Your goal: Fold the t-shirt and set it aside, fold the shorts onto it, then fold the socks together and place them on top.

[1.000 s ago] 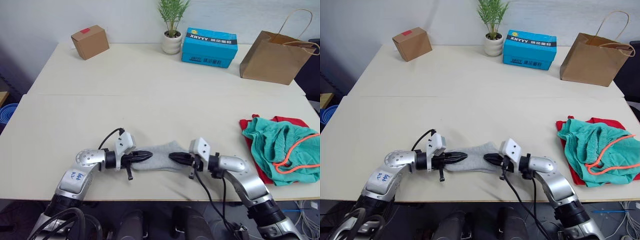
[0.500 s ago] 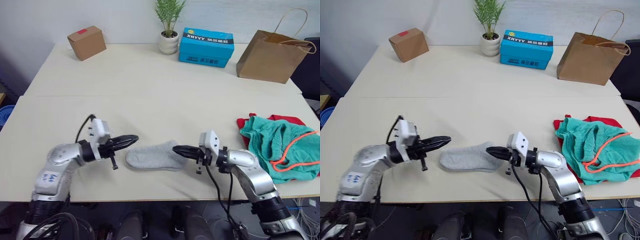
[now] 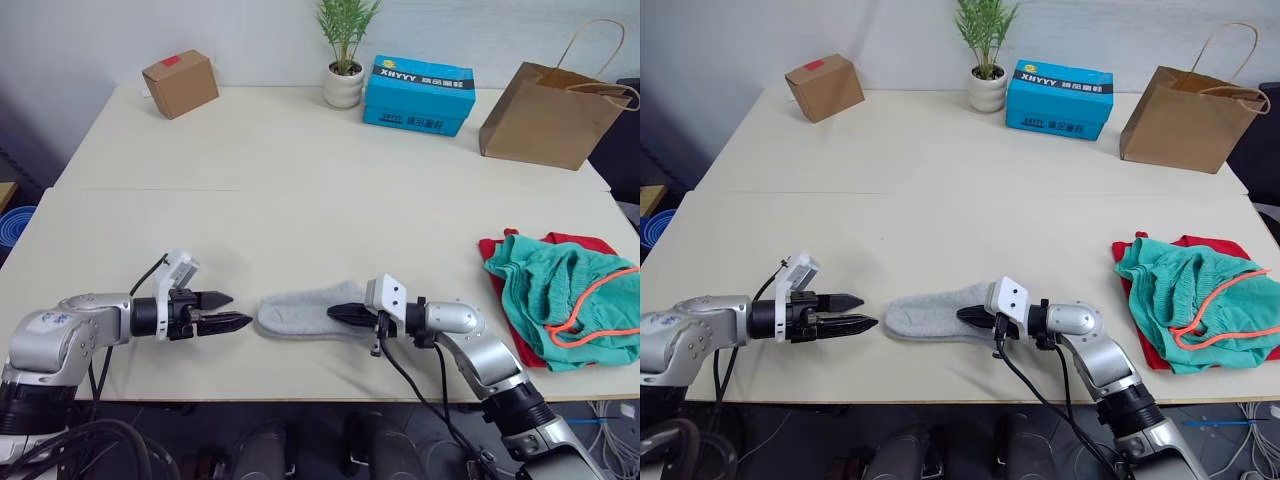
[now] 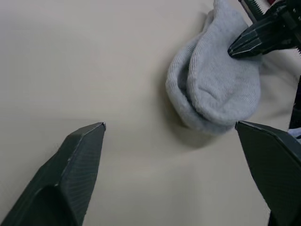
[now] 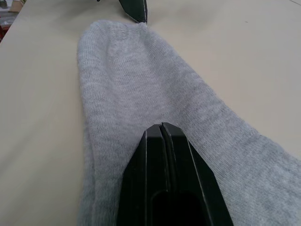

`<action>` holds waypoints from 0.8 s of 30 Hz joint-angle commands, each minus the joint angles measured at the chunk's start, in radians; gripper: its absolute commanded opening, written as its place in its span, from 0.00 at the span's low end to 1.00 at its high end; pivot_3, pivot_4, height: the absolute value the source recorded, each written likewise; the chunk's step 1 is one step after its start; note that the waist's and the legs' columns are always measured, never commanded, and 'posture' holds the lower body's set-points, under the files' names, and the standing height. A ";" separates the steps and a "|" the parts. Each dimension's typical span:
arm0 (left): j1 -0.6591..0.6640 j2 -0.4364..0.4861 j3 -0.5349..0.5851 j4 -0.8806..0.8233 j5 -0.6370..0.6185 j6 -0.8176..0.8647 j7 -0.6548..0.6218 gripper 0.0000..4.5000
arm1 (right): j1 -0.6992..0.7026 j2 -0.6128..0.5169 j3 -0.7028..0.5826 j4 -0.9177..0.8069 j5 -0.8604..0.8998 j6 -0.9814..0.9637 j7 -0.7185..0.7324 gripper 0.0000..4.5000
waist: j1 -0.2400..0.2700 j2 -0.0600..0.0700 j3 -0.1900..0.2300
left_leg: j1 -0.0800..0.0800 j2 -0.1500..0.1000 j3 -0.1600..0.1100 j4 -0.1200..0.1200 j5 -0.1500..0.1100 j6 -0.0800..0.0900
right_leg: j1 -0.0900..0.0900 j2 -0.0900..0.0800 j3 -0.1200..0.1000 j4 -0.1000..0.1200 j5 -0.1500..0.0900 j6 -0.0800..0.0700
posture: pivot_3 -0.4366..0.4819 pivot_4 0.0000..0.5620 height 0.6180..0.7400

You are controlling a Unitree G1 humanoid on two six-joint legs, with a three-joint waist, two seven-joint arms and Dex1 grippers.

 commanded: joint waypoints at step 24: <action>-0.138 -0.258 0.071 0.011 -0.113 0.352 0.206 0.28 | 0.008 0.035 0.008 -0.014 -0.005 0.041 -0.034 0.00 | 0.000 -0.002 -0.001 | 0.003 0.000 0.001 0.001 0.001 -0.002 | 0.001 0.000 0.002 0.003 0.000 0.000 | 0.48 0.27 1.00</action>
